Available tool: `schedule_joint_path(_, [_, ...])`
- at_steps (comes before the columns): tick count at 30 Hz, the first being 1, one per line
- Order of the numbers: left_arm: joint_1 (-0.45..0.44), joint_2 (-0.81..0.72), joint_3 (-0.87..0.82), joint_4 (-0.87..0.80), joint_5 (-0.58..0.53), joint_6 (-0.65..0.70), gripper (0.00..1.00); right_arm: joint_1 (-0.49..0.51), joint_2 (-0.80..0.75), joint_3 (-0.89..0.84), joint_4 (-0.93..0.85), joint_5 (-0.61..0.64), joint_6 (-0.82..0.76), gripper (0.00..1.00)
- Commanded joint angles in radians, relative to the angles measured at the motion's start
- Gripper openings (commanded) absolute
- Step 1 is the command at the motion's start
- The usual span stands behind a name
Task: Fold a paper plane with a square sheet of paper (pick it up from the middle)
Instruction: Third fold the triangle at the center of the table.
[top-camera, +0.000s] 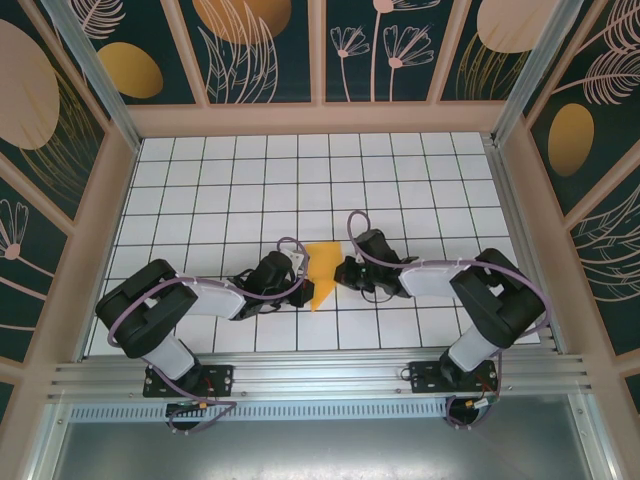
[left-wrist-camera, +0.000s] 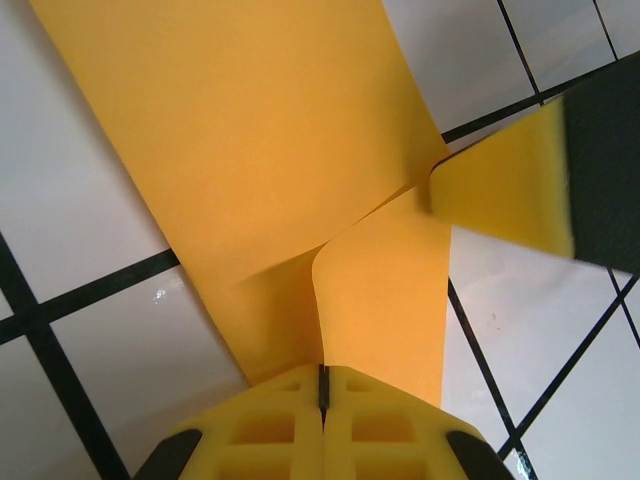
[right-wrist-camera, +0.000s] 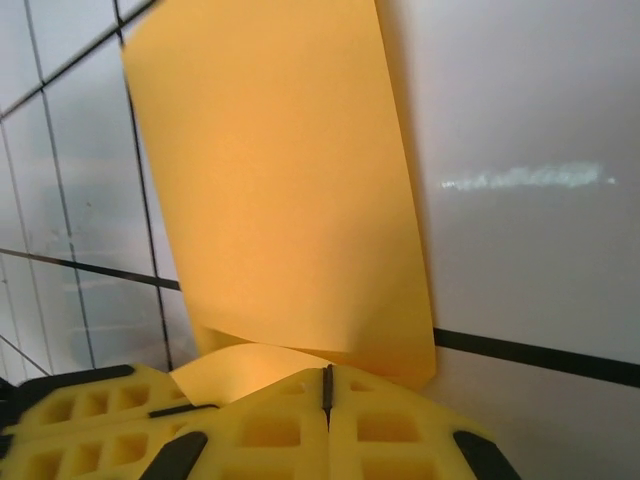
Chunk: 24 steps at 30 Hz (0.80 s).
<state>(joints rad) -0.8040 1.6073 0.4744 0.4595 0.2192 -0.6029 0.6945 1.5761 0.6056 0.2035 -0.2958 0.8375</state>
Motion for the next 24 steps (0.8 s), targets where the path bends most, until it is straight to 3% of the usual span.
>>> schedule_joint_path(1, [0.003, 0.013, -0.025, -0.125, -0.047, 0.02, 0.0, -0.036, -0.039, 0.036, -0.034, -0.007, -0.044, 0.05])
schedule_joint_path(14, [0.004, 0.013, -0.02, -0.131, -0.049, 0.022, 0.0, -0.062, 0.062, -0.027, 0.004, 0.009, -0.024, 0.04])
schedule_joint_path(24, [0.003, 0.002, -0.025, -0.133, -0.047, 0.021, 0.0, -0.059, -0.069, 0.013, -0.011, -0.064, -0.044, 0.06])
